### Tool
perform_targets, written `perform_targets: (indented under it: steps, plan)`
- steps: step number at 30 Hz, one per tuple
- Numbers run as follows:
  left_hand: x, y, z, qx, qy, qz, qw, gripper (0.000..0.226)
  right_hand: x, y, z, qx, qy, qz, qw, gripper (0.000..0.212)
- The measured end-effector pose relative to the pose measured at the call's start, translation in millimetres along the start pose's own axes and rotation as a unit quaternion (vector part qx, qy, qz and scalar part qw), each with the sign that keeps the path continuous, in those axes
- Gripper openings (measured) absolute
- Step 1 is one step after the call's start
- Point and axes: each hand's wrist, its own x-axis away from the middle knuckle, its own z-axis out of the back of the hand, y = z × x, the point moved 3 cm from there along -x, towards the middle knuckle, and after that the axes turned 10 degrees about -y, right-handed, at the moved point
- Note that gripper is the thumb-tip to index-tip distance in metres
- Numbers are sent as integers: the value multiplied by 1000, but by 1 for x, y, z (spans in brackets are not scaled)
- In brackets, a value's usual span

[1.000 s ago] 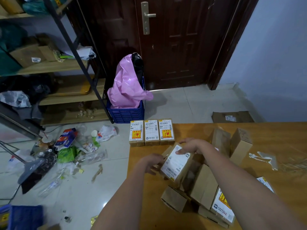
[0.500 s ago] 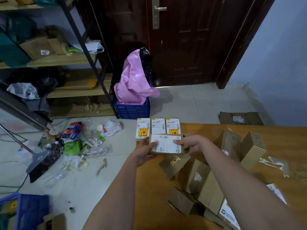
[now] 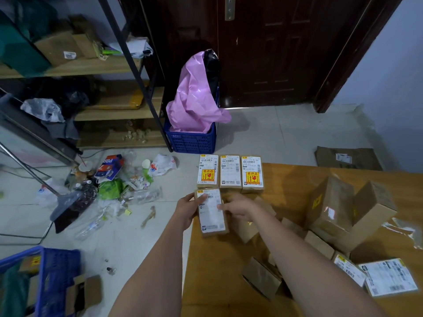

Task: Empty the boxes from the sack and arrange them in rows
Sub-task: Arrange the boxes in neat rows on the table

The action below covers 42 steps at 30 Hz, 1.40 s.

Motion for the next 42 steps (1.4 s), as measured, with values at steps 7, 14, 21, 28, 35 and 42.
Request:
perform_targets:
  steps: [7, 14, 21, 28, 35, 42]
  plan:
    - [-20, -14, 16, -68, 58, 12, 996, 55, -36, -7, -19, 31, 38, -8, 999, 33]
    - [-38, -23, 26, -110, 87, 48, 989, 54, -63, -4, -24, 37, 81, -26, 996, 26]
    - [-46, -25, 27, -132, 93, 27, 987, 48, -72, -6, -20, 121, 124, -26, 984, 13]
    - [-53, -23, 29, -133, 89, 38, 986, 48, -71, -2, -15, 84, 139, -41, 986, 18]
    - [-52, -13, 23, -151, 93, 28, 984, 45, -74, -2, -16, 48, 139, -38, 988, 19]
    - [-51, -16, 24, -162, 100, 24, 981, 39, -73, 0, -13, 34, 139, -38, 989, 20]
